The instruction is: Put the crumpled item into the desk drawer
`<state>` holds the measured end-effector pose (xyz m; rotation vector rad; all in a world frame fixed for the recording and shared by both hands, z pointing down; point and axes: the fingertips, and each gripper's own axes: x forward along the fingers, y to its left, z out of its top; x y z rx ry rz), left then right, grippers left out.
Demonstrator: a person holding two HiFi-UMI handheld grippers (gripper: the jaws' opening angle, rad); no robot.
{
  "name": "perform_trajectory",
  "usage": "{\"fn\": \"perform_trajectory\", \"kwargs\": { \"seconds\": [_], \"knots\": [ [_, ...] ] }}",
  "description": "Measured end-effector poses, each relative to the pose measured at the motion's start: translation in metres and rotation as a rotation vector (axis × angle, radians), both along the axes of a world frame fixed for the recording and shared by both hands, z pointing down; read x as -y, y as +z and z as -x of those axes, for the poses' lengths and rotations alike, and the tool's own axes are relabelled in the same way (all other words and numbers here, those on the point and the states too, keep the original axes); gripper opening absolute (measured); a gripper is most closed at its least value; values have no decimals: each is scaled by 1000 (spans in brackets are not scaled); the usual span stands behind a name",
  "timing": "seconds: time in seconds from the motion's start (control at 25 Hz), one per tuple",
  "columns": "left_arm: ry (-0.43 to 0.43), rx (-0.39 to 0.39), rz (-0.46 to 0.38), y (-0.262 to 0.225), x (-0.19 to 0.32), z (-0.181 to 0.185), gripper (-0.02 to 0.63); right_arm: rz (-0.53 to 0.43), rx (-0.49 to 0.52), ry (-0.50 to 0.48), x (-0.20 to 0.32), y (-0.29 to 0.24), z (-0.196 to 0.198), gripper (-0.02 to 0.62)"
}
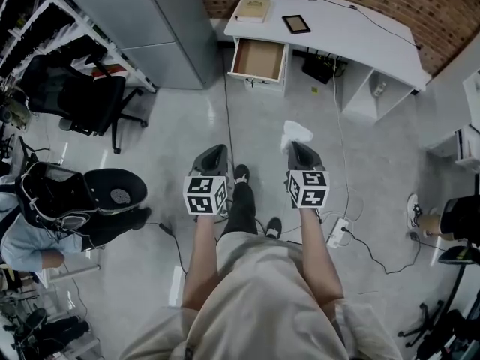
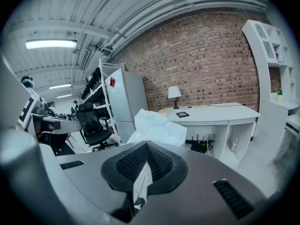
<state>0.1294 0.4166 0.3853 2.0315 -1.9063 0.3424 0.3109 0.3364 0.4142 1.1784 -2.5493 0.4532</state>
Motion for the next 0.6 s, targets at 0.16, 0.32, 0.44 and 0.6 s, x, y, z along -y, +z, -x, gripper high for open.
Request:
{"fn": "perform_trajectory", "kwargs": {
  "seconds": [0.16, 0.32, 0.44, 0.6],
  "knots": [
    [5, -11, 5, 4, 36, 19, 15, -10, -25, 2, 32, 4, 21, 25],
    [35, -15, 15, 13, 73, 41, 15, -2, -30, 4, 64, 13, 48, 25],
    [51, -22, 23, 17, 107, 63, 15, 13, -41, 5, 93, 20, 73, 25],
    [75, -43, 46, 26, 154, 91, 15, 47, -70, 15, 134, 36, 104, 25]
  ]
}}
